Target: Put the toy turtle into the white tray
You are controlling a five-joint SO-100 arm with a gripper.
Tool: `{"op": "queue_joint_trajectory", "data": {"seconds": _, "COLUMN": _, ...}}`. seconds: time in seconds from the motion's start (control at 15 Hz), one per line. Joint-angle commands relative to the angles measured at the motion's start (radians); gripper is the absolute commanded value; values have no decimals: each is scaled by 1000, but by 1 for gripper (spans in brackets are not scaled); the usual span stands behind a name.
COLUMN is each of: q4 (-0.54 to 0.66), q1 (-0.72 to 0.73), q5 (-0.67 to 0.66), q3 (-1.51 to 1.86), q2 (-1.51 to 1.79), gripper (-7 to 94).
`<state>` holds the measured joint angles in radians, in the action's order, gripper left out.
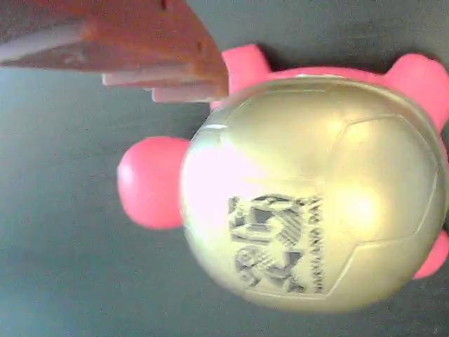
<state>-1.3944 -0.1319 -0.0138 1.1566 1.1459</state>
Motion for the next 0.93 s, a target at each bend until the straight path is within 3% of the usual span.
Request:
{"op": "queue_joint_trajectory", "data": {"seconds": 0.0, "q4": -34, "q1": -21, "q5": -15, "q3": -115, "q2": -3, "gripper": 53}}
{"op": "queue_joint_trajectory", "data": {"seconds": 0.87, "q4": -67, "q1": -9, "q5": 5, "q3": -376, "q2": -333, "gripper": 54}}
